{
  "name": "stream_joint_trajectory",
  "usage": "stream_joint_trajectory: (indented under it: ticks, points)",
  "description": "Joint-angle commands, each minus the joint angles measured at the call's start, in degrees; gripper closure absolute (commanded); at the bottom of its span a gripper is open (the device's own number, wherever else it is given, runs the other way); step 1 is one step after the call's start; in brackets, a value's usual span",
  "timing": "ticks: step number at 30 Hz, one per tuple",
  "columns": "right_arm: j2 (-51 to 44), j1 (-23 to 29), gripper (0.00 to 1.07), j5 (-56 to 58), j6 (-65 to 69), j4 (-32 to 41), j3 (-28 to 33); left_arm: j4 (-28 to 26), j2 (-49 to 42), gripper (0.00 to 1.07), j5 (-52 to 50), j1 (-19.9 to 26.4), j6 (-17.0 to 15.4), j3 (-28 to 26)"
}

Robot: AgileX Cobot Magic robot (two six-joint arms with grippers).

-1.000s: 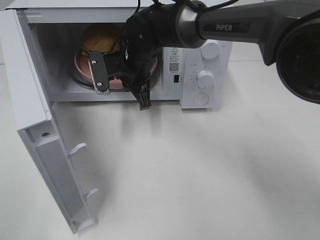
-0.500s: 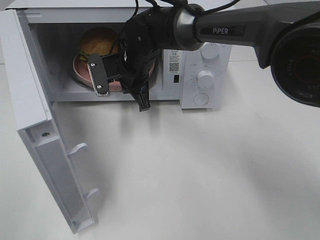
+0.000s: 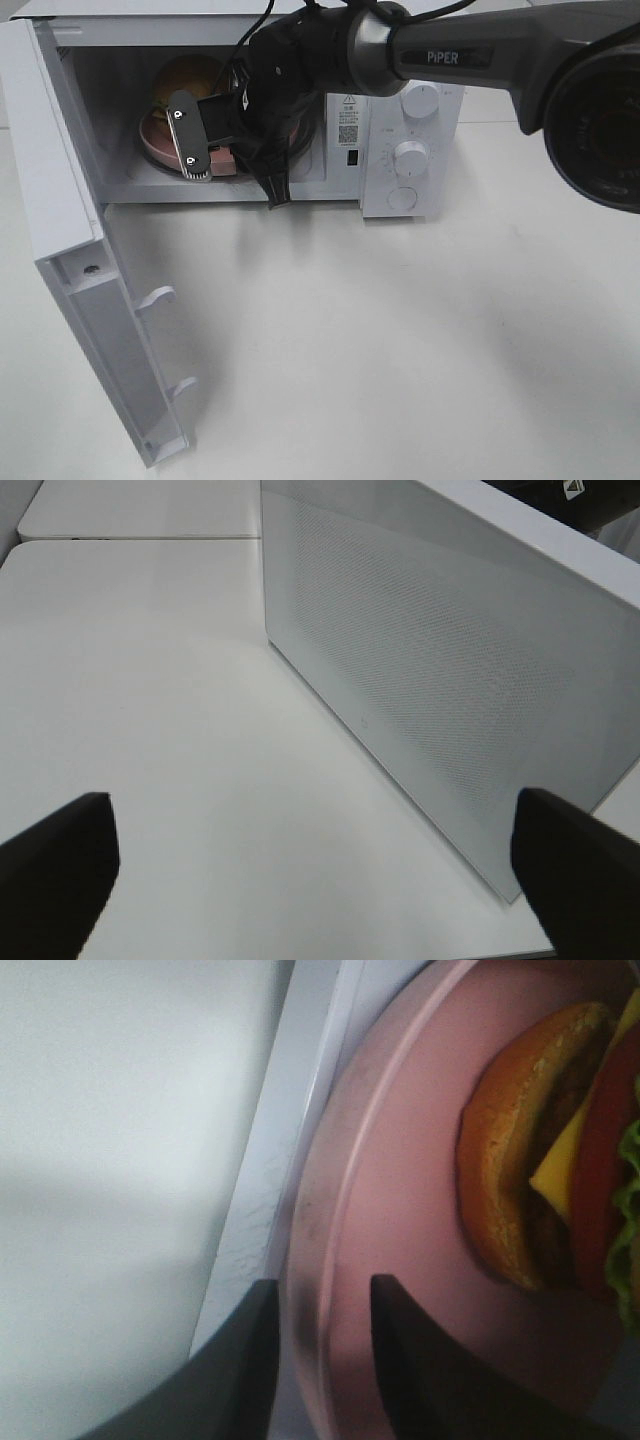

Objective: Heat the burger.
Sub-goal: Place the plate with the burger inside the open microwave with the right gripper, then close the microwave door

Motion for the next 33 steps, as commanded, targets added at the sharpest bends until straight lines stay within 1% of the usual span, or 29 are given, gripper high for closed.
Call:
stream_joint_trajectory:
  ticks: [1, 7, 10, 12, 13, 14, 15, 16, 17, 18, 20, 23, 25, 26, 28, 31, 33]
  points:
    - [-0.4, -0.1, 0.66, 0.1, 1.4, 0.0, -0.3, -0.1, -1.0, 0.07, -0.7, 0.1, -0.1, 0.2]
    - [-0.4, -0.1, 0.66, 0.7, 2.4, 0.0, -0.2, -0.1, -1.0, 0.07, -0.7, 0.1, -0.1, 0.2]
    - [-0.7, -0.1, 0.64, 0.8, 2.5, 0.0, 0.7, -0.1, -1.0, 0.07, -0.7, 0.1, -0.1, 0.2]
    - [-1.8, -0.1, 0.57, -0.2, 2.5, 0.1, 2.6, -0.1, -1.0, 0.07, -0.7, 0.1, -0.1, 0.2]
    - [-1.8, -0.1, 0.57, -0.2, 2.5, 0.1, 2.6, -0.1, -1.0, 0.07, -0.7, 0.1, -0.1, 0.2]
    - [-2.8, -0.1, 0.51, -1.3, 2.5, 0.1, 4.1, -0.1, -1.0, 0.07, -0.7, 0.1, -0.1, 0.2]
    - [-2.8, -0.1, 0.51, -1.3, 2.5, 0.1, 4.1, -0.1, -1.0, 0.07, -0.7, 0.1, -0.1, 0.2]
    - [-4.2, -0.1, 0.43, -3.1, 2.5, 0.1, 6.2, -0.1, -1.0, 0.07, -0.7, 0.1, -0.1, 0.2]
    - [-5.0, -0.1, 0.39, -4.1, 2.5, 0.1, 7.2, -0.1, -1.0, 0.07, -0.7, 0.1, -0.1, 0.2]
    - [-5.0, -0.1, 0.39, -4.1, 2.5, 0.1, 7.2, -0.1, -1.0, 0.07, -0.7, 0.1, -0.1, 0.2]
    - [-7.2, -0.1, 0.27, -6.0, 2.5, 0.1, 11.0, -0.1, -1.0, 0.07, -0.7, 0.1, -0.1, 0.2]
    - [-7.6, -0.1, 0.26, -6.2, 2.5, 0.1, 12.0, -0.1, -1.0, 0.07, -0.7, 0.1, -0.1, 0.2]
    - [-9.5, -0.1, 0.26, -7.8, 2.5, 0.1, 15.4, -0.1, -1.0, 0.07, -0.7, 0.1, -0.1, 0.2]
    - [-9.5, -0.1, 0.26, -7.8, 2.5, 0.1, 15.4, -0.1, -1.0, 0.07, -0.7, 0.1, -0.1, 0.2]
    - [-12.0, -0.1, 0.27, -10.2, 2.5, 0.1, 19.0, -0.1, -1.0, 0.07, -0.7, 0.1, -0.1, 0.2]
    - [-12.8, -0.1, 0.27, -10.6, 2.5, 0.1, 20.0, -0.1, -1.0, 0.07, -0.7, 0.1, -0.1, 0.2]
    - [-15.3, -0.1, 0.28, -11.5, 2.5, 0.0, 23.7, -0.1, -1.0, 0.07, -0.7, 0.1, -0.1, 0.2]
